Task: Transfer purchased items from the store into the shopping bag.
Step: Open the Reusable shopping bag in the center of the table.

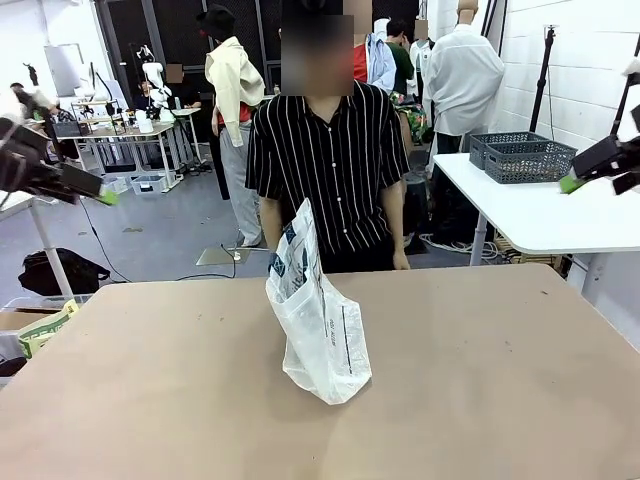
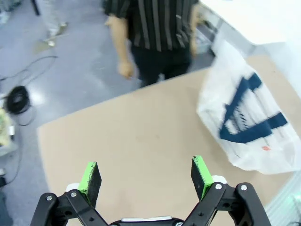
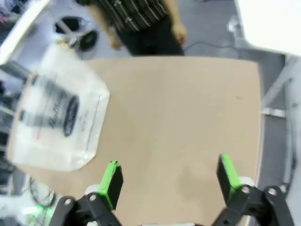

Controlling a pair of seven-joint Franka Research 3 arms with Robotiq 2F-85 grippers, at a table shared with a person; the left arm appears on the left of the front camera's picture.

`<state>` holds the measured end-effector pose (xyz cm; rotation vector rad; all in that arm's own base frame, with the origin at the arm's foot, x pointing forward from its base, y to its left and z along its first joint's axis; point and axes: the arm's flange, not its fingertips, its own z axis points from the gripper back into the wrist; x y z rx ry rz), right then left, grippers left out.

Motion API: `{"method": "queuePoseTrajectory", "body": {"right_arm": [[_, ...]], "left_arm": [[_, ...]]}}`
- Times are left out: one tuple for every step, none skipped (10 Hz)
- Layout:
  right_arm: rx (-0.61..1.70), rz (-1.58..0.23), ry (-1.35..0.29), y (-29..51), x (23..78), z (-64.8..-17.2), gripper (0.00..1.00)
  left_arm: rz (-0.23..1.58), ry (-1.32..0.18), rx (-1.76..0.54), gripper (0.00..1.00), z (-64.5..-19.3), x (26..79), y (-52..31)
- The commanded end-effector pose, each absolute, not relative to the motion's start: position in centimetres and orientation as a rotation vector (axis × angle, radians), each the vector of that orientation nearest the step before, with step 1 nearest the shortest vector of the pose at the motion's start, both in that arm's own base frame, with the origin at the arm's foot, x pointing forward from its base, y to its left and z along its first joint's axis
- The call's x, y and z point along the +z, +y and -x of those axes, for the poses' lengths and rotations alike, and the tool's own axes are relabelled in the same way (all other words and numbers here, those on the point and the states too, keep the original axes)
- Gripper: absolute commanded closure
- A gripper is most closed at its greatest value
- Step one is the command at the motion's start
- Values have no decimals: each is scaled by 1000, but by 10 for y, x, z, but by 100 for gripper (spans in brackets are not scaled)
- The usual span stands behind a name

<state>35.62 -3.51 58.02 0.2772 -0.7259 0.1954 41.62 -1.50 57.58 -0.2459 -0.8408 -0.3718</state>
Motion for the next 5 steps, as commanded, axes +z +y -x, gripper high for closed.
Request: {"method": "queuePoseTrajectory", "body": {"right_arm": [[126,-242,-754,-59,576,-367,0],[126,-242,-754,-59,576,-367,0],[199,-280,-726,-33,581,-354,0],[225,-372,-678,-32,574,-352,0],[289,-420,-629,2,575,-361,0]], "left_arm": [[174,-882,-333,0,-409,583,6],[174,-882,-333,0,-409,583,6],[247,-836,-375,0,-417,574,-17],[334,-855,-322,0,-406,566,-7],[450,-893,-326,0,-419,566,-20]]}}
